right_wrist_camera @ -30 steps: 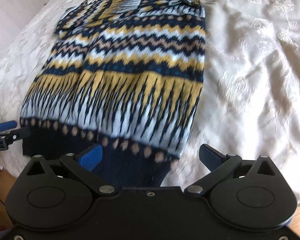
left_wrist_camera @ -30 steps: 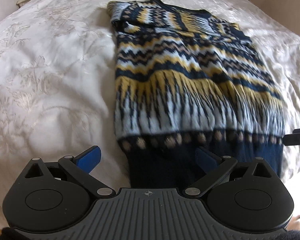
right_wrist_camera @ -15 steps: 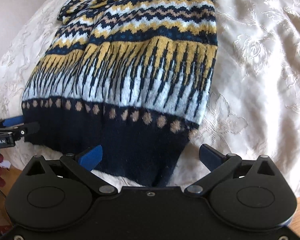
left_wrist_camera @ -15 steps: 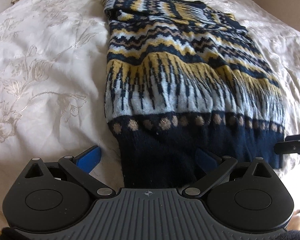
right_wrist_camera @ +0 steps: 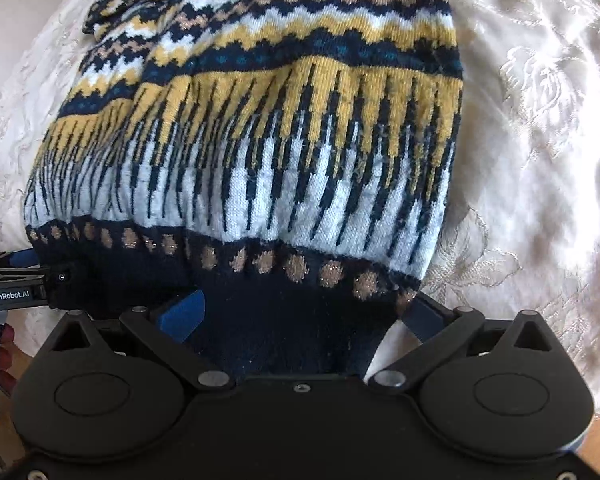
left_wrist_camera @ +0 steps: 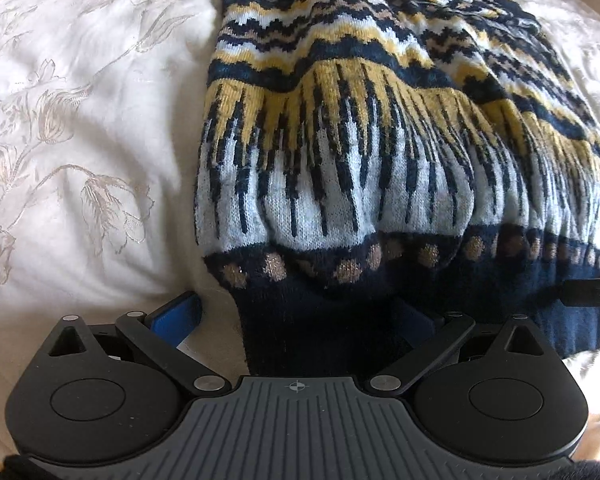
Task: Fold small clothes
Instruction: 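Move both open grippers to the dark ribbed hem of the sweater, then close both grippers on the dark ribbed hem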
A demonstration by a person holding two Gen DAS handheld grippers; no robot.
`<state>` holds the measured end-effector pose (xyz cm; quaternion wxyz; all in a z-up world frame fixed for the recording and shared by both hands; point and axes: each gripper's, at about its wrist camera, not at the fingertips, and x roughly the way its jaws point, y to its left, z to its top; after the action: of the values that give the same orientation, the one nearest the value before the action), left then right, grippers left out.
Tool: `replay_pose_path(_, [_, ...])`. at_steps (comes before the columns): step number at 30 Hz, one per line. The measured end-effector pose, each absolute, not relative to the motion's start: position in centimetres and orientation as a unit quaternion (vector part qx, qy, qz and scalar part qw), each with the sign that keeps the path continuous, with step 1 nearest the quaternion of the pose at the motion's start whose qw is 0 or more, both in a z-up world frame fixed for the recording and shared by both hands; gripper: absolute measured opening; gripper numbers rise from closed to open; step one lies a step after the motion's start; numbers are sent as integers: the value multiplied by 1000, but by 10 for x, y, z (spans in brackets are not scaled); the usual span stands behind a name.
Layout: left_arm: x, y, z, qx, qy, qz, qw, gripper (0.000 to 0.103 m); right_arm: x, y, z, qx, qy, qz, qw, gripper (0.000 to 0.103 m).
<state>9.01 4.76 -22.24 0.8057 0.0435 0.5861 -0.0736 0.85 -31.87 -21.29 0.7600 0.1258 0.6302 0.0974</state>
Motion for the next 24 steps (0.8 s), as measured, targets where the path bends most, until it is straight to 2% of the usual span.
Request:
replay_pose_path(14, [72, 31, -224, 60, 568, -65, 818, 103, 1, -303, -211, 75, 613, 97, 780, 103])
replay_pose_path(21, [73, 40, -219, 60, 574, -75, 813, 102, 6, -309, -209, 102, 625, 109, 766, 103])
replay_pose_path(23, [79, 42, -219, 60, 577, -79, 811, 102, 7, -314, -207, 116, 623, 107, 766, 95])
replay_pose_path(24, [81, 42, -219, 61, 578, -81, 810, 102, 6, -315, -205, 116, 621, 103, 768, 86])
